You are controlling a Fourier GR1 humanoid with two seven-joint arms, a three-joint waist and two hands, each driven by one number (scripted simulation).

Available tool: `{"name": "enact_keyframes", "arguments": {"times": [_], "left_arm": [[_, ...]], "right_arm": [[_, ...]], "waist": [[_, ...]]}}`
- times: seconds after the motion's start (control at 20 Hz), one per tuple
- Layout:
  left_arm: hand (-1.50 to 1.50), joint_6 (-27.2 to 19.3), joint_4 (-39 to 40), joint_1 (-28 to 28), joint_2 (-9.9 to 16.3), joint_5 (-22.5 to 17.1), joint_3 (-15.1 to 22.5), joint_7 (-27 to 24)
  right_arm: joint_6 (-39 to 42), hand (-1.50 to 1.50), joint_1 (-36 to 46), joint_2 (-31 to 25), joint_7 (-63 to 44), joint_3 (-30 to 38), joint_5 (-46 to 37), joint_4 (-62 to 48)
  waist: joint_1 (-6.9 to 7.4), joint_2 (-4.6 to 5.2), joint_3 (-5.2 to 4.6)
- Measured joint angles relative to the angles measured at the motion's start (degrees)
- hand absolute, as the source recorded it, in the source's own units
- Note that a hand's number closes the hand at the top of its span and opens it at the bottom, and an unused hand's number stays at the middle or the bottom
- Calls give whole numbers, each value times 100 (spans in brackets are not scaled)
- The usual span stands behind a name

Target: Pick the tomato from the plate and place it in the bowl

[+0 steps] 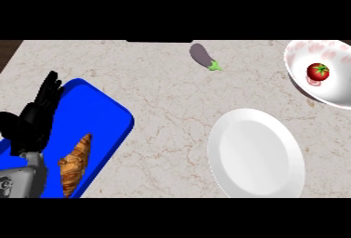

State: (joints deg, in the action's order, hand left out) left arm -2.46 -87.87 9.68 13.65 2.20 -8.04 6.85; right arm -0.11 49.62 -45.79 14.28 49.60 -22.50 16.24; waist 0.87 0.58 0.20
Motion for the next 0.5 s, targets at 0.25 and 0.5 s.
{"name": "enact_keyframes", "arguments": {"times": [0.25,0.5], "left_arm": [[0,70,56,-21,56,-65,-101,-50],[0,62,3,-42,38,-51,-94,6]], "right_arm": [[828,-150,-690,-535,307,308,407,-204],[1819,-150,-1377,-1010,624,634,837,-405]], "waist": [[-21,-6,-1],[-34,-12,4]]}}
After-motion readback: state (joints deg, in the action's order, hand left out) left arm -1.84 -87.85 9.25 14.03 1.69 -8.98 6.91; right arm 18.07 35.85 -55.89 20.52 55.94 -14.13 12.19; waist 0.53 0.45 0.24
